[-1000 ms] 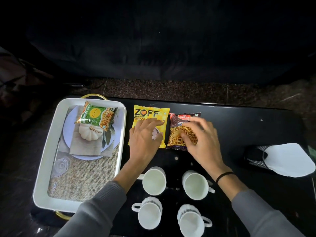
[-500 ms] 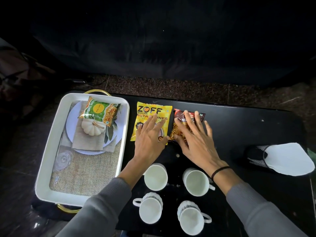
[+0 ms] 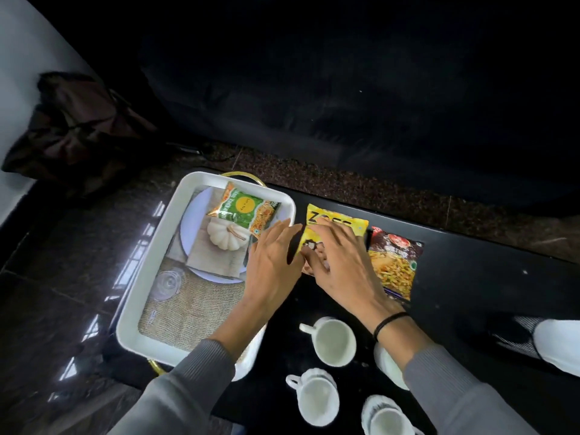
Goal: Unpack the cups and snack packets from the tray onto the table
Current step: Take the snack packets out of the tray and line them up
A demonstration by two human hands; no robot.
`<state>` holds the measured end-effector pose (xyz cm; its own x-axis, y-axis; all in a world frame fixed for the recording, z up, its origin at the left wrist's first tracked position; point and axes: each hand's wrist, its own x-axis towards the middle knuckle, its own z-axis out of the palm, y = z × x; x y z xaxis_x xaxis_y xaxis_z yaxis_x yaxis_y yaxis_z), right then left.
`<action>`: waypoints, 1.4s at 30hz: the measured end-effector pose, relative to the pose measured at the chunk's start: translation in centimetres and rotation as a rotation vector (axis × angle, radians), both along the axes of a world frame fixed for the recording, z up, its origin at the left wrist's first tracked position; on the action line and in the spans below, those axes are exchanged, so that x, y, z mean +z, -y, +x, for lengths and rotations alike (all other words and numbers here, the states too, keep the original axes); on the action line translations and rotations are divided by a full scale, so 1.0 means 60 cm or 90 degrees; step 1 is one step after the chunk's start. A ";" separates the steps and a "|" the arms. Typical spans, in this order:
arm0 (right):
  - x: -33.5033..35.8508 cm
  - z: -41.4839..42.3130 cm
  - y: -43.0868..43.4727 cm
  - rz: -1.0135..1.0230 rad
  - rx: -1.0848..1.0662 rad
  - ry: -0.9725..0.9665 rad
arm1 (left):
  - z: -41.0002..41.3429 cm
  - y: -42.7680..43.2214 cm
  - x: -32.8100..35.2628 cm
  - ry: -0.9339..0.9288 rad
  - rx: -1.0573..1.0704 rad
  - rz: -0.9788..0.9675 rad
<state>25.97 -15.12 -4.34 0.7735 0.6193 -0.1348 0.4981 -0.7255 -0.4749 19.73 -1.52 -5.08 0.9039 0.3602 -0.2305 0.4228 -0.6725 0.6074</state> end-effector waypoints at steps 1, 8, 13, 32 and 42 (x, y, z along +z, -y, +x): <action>-0.001 -0.002 -0.020 -0.002 0.007 -0.010 | -0.009 -0.019 0.002 0.006 0.009 0.002; -0.012 -0.003 -0.132 0.028 0.000 -0.110 | -0.074 -0.141 -0.016 0.011 0.179 -0.038; -0.028 0.014 -0.194 -0.010 0.006 -0.121 | -0.088 -0.196 -0.046 0.027 0.268 -0.103; -0.043 -0.014 -0.210 0.098 -0.090 -0.290 | -0.027 -0.243 -0.052 0.067 0.349 -0.666; -0.004 -0.020 -0.143 0.358 -0.258 -0.576 | -0.060 -0.216 0.009 0.034 0.215 -0.705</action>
